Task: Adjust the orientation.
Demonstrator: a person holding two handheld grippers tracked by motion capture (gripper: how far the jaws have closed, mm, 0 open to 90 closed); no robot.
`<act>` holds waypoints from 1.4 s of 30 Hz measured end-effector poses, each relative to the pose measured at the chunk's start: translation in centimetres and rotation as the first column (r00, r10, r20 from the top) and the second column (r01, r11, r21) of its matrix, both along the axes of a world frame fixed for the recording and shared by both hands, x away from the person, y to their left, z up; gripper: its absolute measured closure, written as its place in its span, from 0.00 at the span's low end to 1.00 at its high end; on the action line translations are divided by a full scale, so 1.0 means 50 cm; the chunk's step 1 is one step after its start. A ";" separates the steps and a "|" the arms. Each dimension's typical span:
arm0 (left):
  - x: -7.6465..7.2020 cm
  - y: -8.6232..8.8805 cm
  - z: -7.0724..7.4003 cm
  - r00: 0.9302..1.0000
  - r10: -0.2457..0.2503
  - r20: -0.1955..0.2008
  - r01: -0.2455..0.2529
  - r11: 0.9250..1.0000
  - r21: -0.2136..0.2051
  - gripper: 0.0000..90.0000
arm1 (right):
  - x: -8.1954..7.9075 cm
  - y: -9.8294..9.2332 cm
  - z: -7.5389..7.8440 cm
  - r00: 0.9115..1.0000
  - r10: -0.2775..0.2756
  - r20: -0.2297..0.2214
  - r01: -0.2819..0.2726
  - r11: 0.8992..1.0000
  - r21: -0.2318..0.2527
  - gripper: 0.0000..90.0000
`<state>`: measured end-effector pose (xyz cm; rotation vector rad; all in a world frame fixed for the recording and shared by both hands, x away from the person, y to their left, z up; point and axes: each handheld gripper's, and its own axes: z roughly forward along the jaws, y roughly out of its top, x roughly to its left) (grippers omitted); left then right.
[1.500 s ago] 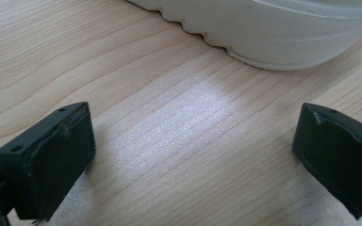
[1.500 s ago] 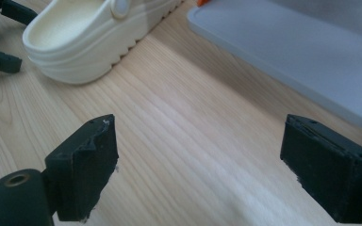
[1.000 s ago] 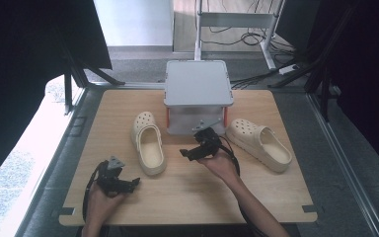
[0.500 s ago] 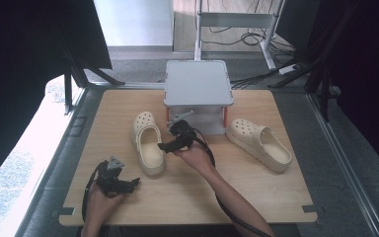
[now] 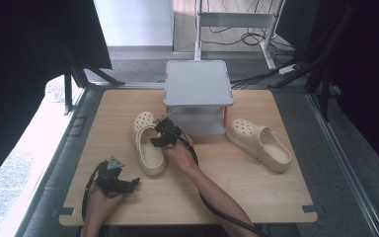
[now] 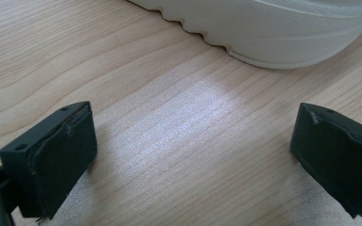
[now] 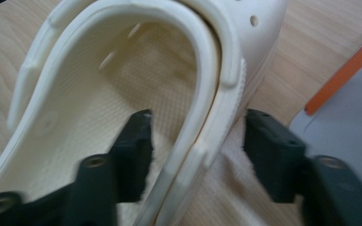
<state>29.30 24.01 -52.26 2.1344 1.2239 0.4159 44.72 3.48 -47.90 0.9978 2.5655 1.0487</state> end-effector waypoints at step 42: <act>0.000 0.000 0.000 1.000 0.001 0.002 -0.001 1.000 0.000 0.01 | -0.157 -0.175 0.157 0.980 0.193 -0.051 -0.192 0.981 0.026 0.86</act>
